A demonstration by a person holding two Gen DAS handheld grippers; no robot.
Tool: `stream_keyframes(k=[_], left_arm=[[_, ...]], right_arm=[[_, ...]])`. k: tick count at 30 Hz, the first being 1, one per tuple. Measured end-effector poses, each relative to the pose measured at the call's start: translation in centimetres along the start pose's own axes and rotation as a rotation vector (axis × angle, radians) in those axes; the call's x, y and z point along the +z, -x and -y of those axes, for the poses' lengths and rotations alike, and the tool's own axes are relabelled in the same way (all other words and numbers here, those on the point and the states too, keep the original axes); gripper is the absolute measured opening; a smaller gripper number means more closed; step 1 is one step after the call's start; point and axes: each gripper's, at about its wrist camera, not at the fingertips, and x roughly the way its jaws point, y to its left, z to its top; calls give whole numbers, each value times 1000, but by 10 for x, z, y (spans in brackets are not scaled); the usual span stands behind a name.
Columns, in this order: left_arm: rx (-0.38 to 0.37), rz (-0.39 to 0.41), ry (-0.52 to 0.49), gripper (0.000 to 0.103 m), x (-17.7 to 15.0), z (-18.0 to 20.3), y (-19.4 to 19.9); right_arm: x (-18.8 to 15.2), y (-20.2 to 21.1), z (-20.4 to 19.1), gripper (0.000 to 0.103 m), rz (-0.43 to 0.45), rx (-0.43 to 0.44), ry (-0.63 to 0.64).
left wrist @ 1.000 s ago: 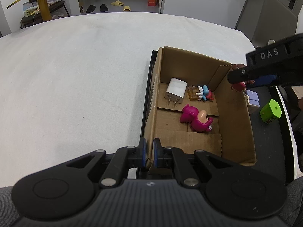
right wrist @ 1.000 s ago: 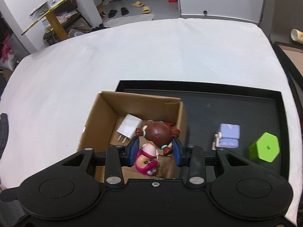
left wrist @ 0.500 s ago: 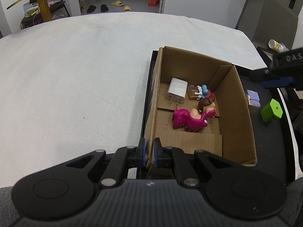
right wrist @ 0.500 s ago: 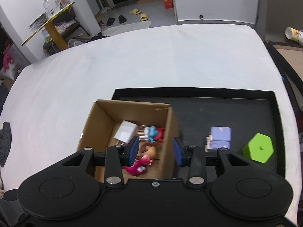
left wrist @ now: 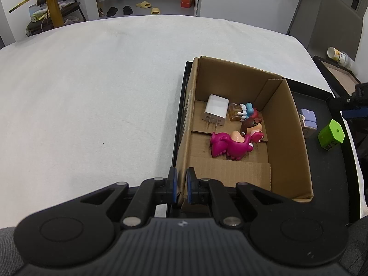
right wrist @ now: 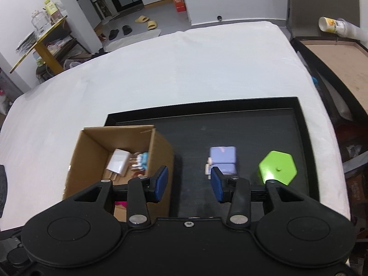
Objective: Organize rigid objects
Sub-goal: 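Move the right tool to the lime-green hexagonal container and close on it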
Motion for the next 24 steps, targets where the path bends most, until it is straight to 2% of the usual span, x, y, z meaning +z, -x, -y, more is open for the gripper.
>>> stream_keyframes(k=[4,9,20,24], left_arm=[[0,0,0,8,0,0,0],[1,-1,0,8,0,0,0],[-1,-4,10,8,1,-2,0],[2,-4,10,8,0,-2,-1]], right_arm=[[0,-1,13,45,1,-18,-17],[0,-4,29,54,2,-53,-28],[3,-26,68,60,-45,-144,-27],[6,-31,77,69,-53,-158,-19]])
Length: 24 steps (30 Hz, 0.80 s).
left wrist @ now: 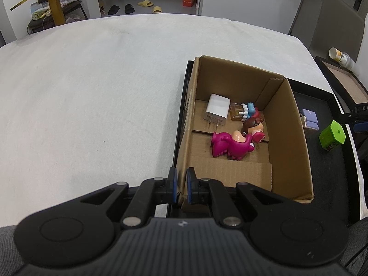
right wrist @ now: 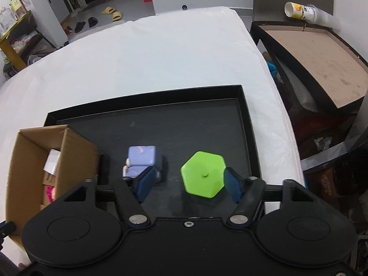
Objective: Organize rigid objects
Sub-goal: 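Move the right tool to the lime-green hexagonal container and close on it, then carry the green container into the box and open the right tool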
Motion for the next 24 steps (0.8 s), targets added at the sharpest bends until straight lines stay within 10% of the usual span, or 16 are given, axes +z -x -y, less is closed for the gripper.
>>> stream_keyframes(k=[17,20,24], left_arm=[[12,-7,3,8,2,5,-1],[15,-8,4,8,2,6,-1],[30,-12,-1,8,2,8,-1]], right_arm=[[-4,-42,7,76,-75,-55,51],[-7,-43,8,54,-80,-61,52],[-12,-37,6,53,-88,-56,41]])
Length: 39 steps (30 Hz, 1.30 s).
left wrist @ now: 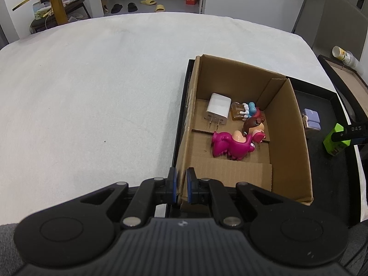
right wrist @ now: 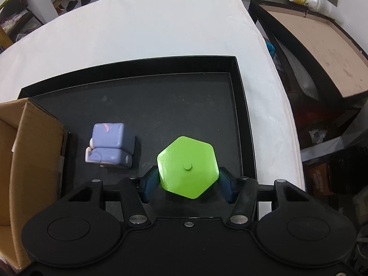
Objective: Organize rigid objects
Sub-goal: 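Carry the green container into the box and open the right tool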
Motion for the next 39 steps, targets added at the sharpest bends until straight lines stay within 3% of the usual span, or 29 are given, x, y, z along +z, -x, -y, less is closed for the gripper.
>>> stream_keyframes(k=[16,39], left_arm=[[25,-1,-11,8,-1,8,2],[-6,-6,18,8,-1,0,5]], right_arm=[[-18,49,-2,53,103,107,-37],[-20,101,-54,53,202,192,42]])
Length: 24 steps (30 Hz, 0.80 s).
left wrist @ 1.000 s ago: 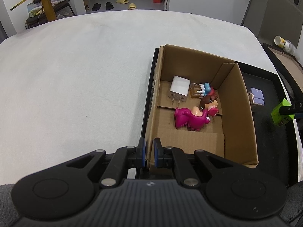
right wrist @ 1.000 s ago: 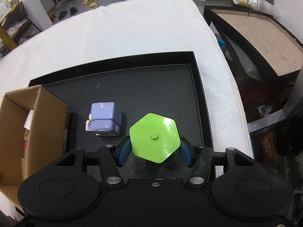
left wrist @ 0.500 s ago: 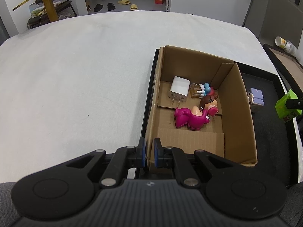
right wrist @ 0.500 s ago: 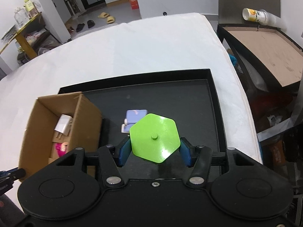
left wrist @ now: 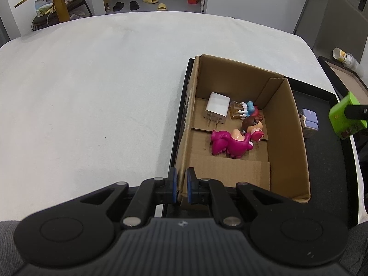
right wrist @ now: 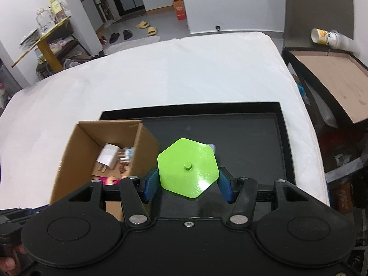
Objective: Organize rigid objects
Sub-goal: 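Carry the green container into the box and open the right tool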
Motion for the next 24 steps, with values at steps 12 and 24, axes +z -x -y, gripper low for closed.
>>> stream_keyframes(k=[12,24], left_arm=[[-40,-8,5,8,0,-8,-5],[-71,-8,-2,8,0,-14,-4]], right_arm=[[12,4,-41,53,15,45,41],[15,-13,-90,53,-11,88,79]])
